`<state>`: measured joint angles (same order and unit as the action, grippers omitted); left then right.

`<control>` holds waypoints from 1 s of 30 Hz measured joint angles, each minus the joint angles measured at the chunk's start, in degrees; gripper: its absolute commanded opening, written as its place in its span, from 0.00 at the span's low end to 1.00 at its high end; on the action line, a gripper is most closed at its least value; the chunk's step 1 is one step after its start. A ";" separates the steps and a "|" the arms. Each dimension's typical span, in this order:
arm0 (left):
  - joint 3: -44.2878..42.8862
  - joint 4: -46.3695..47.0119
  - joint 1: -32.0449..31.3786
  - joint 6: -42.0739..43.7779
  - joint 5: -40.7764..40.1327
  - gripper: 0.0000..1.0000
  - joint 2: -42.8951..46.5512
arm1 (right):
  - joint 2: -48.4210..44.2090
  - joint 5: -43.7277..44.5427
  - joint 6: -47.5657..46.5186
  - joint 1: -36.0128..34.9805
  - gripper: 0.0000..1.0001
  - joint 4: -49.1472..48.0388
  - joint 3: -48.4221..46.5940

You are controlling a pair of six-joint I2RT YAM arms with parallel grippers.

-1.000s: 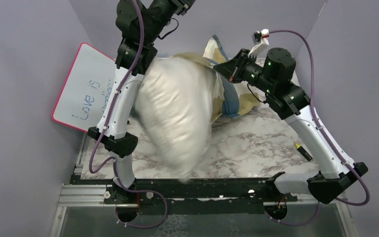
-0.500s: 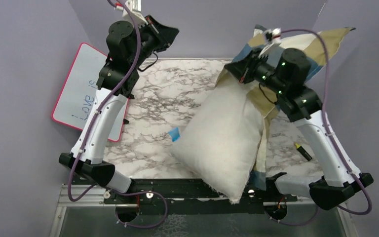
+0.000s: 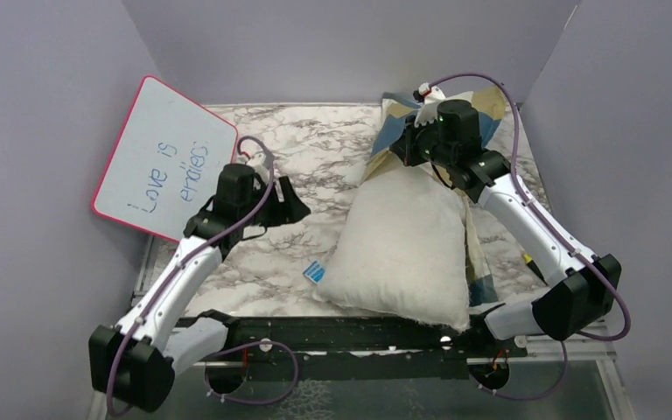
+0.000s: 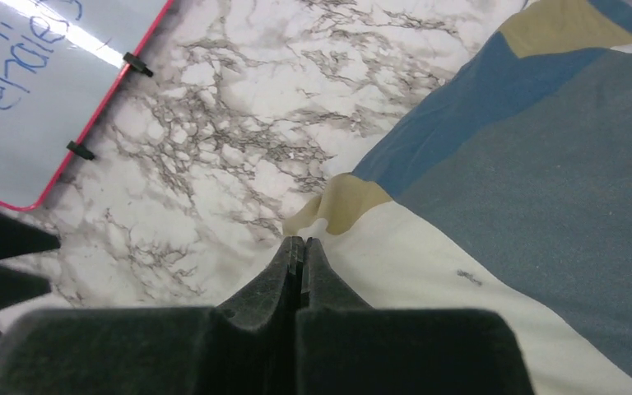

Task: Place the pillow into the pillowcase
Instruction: Stuff the pillow into the pillowcase.

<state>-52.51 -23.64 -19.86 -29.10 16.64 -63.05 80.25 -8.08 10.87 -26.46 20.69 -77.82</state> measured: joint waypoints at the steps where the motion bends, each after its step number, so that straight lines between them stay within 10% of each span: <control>1: 2.84 -0.07 -0.02 -0.42 1.05 0.71 2.80 | 0.20 0.13 -1.01 0.02 0.00 -0.02 0.00; 11: 25.66 10.05 -3.74 -15.50 11.39 0.86 23.17 | 2.58 0.96 -9.79 -0.07 0.00 -0.11 0.31; 24: 32.52 22.64 -19.26 -30.56 3.41 0.98 15.93 | 2.49 2.97 -15.28 -0.11 0.00 -1.73 2.49; 26: 33.03 26.38 -22.05 -31.89 1.07 0.84 12.09 | 2.36 2.86 -15.28 -0.11 0.00 -2.34 2.67; 29: 33.68 32.92 -26.10 -33.66 -2.84 0.04 6.62 | 1.95 1.62 -14.84 -0.09 0.00 -4.74 4.61; 30: 32.68 35.47 -26.82 -33.27 -4.20 0.00 3.04 | 1.86 0.87 -14.49 -0.09 0.01 -5.66 5.60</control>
<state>-19.84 11.84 -46.68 -62.37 12.45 -60.01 82.11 -7.20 -3.62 -26.55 15.03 -72.23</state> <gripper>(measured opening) 0.528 0.008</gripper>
